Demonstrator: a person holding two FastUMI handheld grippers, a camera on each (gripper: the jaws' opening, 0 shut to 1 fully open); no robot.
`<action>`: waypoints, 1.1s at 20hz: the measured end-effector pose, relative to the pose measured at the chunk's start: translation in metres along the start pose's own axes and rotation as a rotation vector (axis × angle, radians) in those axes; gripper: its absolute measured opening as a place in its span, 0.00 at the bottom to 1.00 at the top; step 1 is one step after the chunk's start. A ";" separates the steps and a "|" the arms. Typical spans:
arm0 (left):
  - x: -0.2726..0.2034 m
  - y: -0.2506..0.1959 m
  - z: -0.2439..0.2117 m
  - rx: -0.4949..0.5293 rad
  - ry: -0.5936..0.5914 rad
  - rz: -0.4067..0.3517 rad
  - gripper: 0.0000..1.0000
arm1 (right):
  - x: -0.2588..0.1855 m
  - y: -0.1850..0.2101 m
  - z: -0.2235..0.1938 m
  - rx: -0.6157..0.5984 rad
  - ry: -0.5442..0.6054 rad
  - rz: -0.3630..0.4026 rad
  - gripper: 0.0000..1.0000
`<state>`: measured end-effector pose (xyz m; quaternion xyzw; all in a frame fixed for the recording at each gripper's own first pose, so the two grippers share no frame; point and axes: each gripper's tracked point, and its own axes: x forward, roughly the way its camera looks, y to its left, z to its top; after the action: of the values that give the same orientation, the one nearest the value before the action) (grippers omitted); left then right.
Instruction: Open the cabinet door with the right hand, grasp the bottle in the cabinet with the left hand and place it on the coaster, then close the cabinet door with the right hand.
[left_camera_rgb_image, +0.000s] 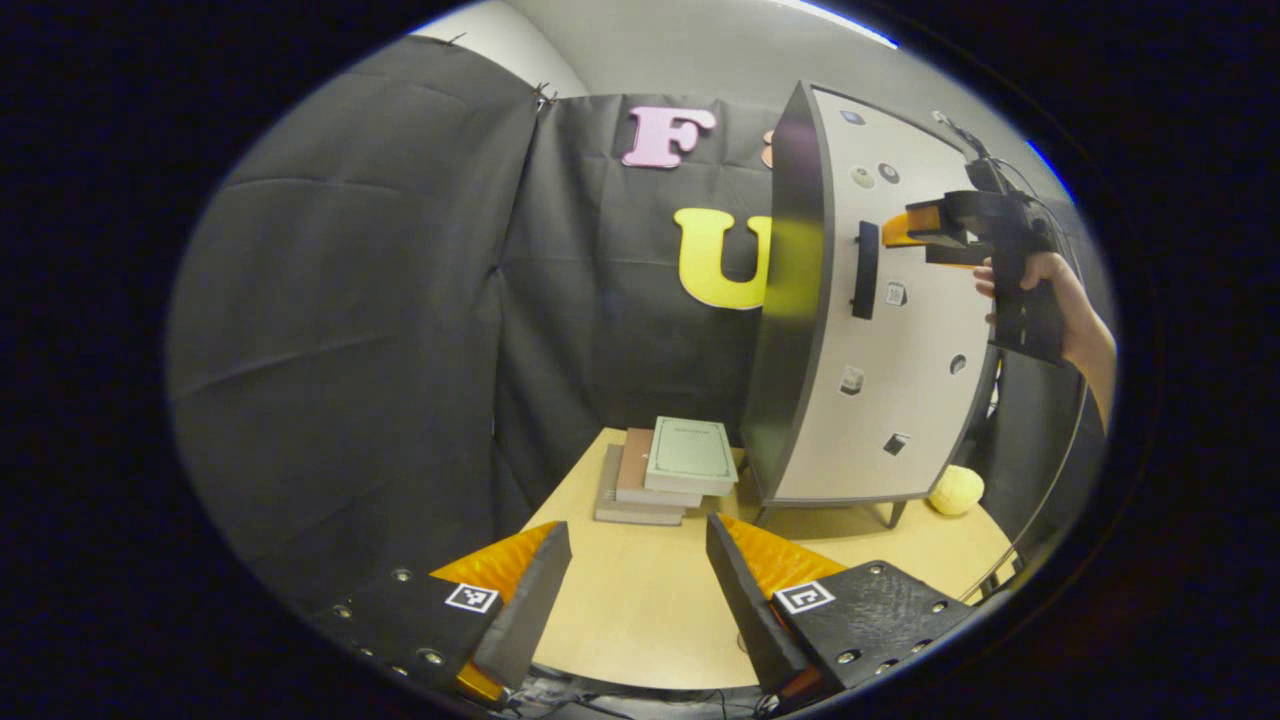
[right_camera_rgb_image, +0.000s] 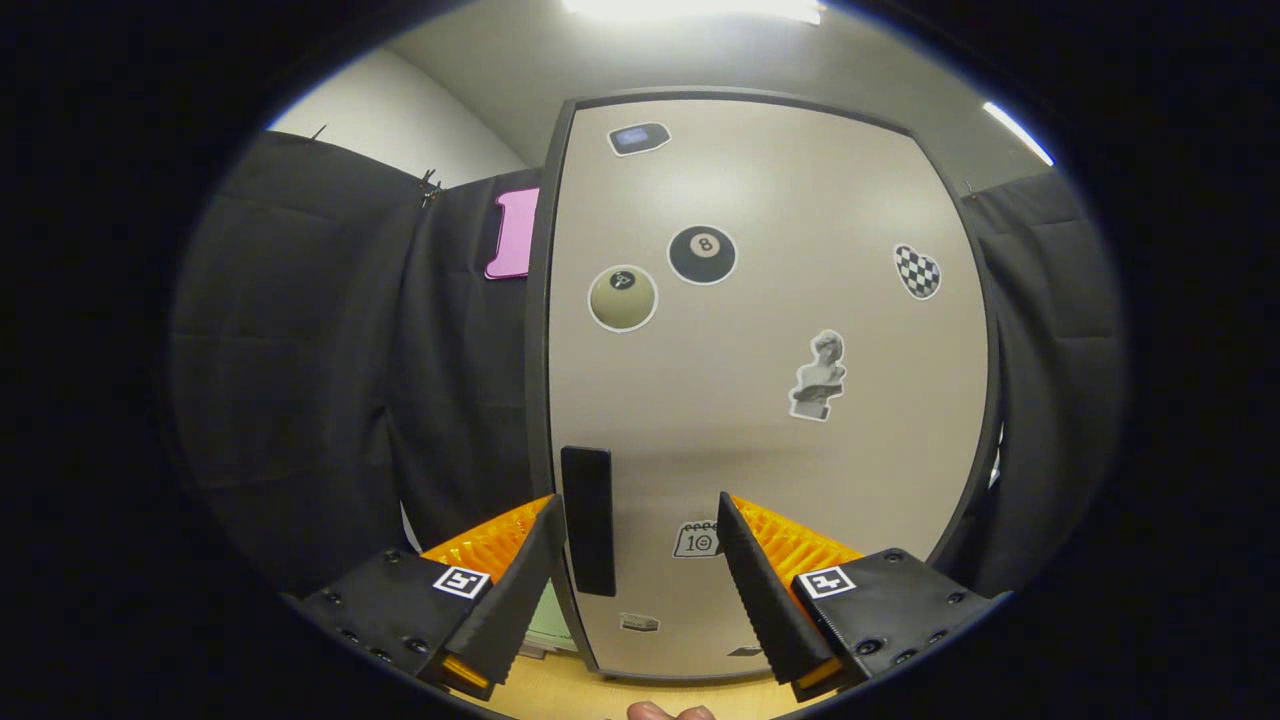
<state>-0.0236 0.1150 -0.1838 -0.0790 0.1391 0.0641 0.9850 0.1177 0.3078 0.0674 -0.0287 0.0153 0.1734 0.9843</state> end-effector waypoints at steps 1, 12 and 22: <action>-0.002 0.003 -0.005 -0.014 0.013 0.005 0.85 | 0.005 0.005 -0.001 -0.001 0.002 0.005 0.96; -0.013 0.040 -0.032 -0.047 0.064 0.083 0.82 | 0.049 0.017 -0.040 0.032 0.078 -0.040 0.93; -0.019 0.038 -0.043 -0.046 0.079 0.090 0.82 | 0.056 0.026 -0.047 0.048 0.075 -0.027 0.36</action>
<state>-0.0581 0.1427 -0.2242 -0.0979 0.1795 0.1086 0.9728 0.1606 0.3486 0.0167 -0.0118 0.0560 0.1586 0.9857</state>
